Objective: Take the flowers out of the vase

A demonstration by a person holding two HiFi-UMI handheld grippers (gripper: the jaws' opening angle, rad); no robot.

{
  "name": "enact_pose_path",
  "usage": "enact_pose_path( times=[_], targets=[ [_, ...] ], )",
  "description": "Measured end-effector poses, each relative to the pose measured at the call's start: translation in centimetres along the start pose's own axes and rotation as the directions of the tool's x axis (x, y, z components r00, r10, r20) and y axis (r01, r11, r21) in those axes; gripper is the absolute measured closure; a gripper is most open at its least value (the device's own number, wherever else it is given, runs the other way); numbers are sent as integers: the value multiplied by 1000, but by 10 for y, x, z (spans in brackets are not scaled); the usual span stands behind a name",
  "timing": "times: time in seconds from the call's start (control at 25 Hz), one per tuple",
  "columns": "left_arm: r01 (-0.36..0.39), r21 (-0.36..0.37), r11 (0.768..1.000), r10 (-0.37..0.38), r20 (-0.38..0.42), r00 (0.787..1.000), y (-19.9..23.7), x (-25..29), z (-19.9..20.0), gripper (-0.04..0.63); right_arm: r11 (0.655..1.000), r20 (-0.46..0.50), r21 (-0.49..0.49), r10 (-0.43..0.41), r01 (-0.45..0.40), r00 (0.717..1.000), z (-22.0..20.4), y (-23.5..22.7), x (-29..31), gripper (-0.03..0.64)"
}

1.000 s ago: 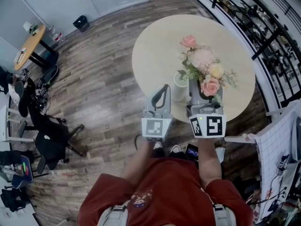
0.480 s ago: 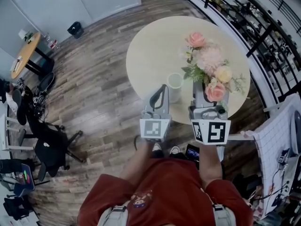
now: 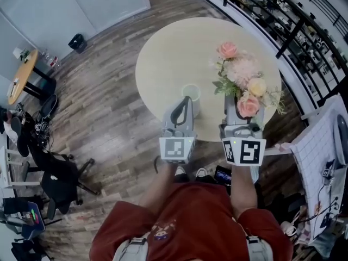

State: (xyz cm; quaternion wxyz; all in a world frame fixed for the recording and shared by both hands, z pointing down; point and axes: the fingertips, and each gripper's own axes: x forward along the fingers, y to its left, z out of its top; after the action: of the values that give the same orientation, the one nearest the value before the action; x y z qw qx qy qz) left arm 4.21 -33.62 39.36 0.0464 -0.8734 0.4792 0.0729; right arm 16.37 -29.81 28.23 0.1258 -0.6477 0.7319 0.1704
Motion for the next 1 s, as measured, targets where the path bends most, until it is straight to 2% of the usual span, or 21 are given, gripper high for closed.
enact_pose_path(
  times=[0.56,1.0],
  targets=[
    [40,-5,999,-40,8,999,-5,2,8,591,999,-120,9,-49,50,992,-40,-6,-16,472],
    [53,1,999,-53,1,999,-9,7,11,591,999,-230,22,-37,43,972,-88,1,-25,472]
  ],
)
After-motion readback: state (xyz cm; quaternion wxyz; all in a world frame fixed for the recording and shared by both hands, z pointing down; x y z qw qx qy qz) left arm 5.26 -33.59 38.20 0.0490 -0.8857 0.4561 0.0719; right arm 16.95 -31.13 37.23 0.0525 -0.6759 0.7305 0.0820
